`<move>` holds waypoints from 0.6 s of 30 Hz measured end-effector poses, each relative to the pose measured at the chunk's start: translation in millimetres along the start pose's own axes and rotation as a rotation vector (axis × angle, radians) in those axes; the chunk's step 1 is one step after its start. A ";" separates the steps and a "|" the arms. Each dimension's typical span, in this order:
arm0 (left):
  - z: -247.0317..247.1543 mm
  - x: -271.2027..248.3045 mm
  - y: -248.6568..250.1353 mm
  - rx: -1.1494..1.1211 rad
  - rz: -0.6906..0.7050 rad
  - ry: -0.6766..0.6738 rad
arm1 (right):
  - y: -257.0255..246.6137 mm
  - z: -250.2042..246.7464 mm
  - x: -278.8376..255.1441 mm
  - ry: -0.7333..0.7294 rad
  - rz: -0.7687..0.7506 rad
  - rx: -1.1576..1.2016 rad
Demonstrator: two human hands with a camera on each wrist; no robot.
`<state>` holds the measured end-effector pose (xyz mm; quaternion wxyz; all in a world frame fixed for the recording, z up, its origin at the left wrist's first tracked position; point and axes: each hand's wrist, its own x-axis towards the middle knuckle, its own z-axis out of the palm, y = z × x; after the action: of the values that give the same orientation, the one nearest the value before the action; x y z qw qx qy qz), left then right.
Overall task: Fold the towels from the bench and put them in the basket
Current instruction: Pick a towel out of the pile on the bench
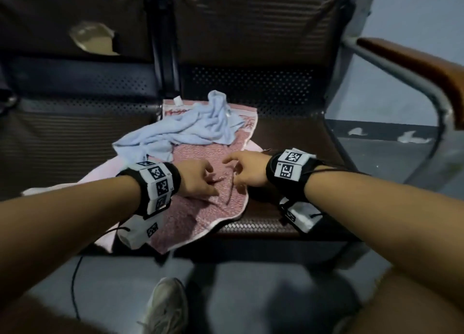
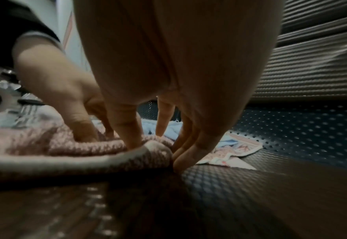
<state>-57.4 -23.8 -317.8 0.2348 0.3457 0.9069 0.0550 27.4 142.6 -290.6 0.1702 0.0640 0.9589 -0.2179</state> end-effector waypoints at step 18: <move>-27.2 9.7 54.3 -0.406 0.275 0.469 | 26.1 -37.3 -16.7 0.550 0.050 0.512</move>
<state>-43.6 25.2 -283.3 0.0742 0.3890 0.8516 0.3435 37.0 181.6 -263.5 -0.1098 0.1840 0.8814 -0.4210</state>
